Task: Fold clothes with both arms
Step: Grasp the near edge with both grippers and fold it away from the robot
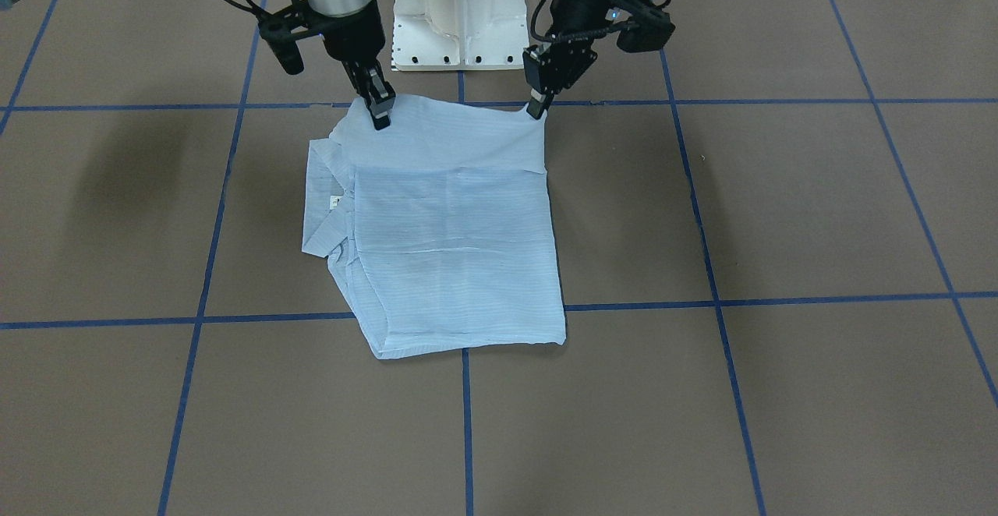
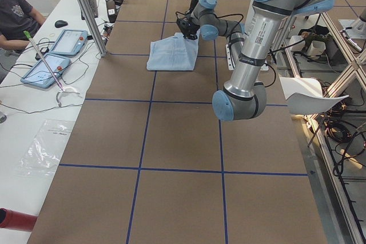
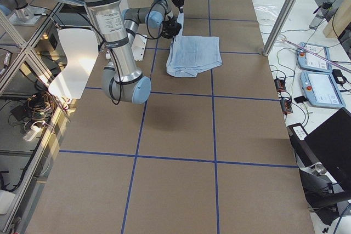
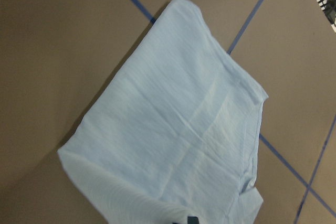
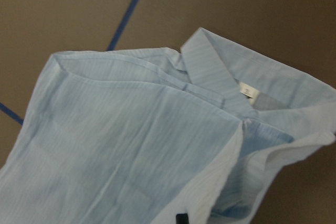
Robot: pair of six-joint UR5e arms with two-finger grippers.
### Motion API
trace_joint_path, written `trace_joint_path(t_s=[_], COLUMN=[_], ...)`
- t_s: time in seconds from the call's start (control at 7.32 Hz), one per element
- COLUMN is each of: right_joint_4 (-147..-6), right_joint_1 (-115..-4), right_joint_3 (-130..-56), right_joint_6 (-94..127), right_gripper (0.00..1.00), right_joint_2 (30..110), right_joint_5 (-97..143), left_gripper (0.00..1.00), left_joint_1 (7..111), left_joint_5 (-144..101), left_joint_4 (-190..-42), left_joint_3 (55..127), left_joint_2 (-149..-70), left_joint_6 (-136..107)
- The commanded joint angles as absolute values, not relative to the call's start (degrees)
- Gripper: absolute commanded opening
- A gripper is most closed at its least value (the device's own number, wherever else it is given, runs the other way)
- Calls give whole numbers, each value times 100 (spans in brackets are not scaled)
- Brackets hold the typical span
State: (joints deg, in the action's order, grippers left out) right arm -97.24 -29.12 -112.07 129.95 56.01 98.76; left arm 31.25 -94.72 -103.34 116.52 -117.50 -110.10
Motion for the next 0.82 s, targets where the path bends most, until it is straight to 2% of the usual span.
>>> trace_joint_path(t_s=[0.0, 0.27, 0.41, 0.55, 0.68], right_joint_4=[-8812, -8158, -7704, -7168, -7146], right_joint_1=[-3724, -4006, -4051, -4139, -4401], right_joint_3=[-8967, -7486, -6949, -6587, -6453], right_joint_6=[12176, 11194, 10997, 10986, 10838], right_gripper=[0, 0, 16, 75, 100], right_joint_2=[4540, 3950, 3851, 3780, 3640], right_joint_5=[10578, 10905, 11003, 11030, 11222], left_gripper=[0, 0, 0, 48, 58], left_joint_1=[3533, 3682, 3752, 3875, 4067], left_joint_5=[-9510, -9501, -9484, -9475, -9483], left_joint_4=[-11447, -12099, -12538, -12620, -12656], left_joint_3=[10158, 8979, 8521, 8238, 8209], left_joint_2=[-12013, -12365, -12427, -12515, -12524], left_joint_6=[-10548, -10346, -10327, -9970, -9706])
